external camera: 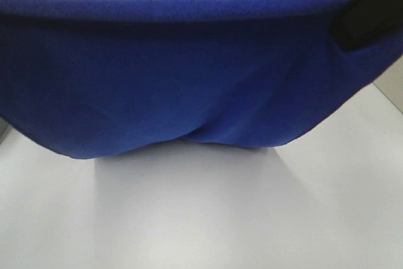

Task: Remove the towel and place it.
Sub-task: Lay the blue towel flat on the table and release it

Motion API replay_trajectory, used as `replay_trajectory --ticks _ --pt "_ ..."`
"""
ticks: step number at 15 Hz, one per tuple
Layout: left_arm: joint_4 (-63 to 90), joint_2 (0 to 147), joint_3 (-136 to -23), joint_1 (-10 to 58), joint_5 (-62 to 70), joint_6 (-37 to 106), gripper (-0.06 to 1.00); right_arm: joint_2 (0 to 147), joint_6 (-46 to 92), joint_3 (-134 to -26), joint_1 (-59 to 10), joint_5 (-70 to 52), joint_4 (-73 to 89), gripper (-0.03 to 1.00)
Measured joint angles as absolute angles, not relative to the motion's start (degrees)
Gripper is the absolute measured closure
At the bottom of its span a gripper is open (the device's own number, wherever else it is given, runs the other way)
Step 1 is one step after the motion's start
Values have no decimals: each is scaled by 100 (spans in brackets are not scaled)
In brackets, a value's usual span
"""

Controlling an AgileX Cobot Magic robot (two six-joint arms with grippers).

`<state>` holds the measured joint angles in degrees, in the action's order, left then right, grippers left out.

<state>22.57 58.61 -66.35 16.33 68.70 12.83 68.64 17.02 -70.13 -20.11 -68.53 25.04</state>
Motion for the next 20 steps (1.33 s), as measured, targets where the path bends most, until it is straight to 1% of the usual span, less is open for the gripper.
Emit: replay_trajectory --ticks 2,6,12,14,20 --pt "2618 5604 -5976 1633 6864 1266 94 6772 1702 -6469 -2011 -6853 2515 95" --pt "2802 5575 -4870 1633 6824 1266 94 6772 1702 -5397 -2011 -6847 2848 95" --pt "3060 5626 -3804 1633 6784 1140 94 7030 1702 -4183 -2011 -6830 3289 95" --pt "3054 6050 -3718 1633 6790 1140 94 7563 1702 -3994 -2011 -6824 3426 95" --pt "2974 7895 -3718 1633 6749 1541 94 9041 1776 -3976 -2011 -6669 3495 95"
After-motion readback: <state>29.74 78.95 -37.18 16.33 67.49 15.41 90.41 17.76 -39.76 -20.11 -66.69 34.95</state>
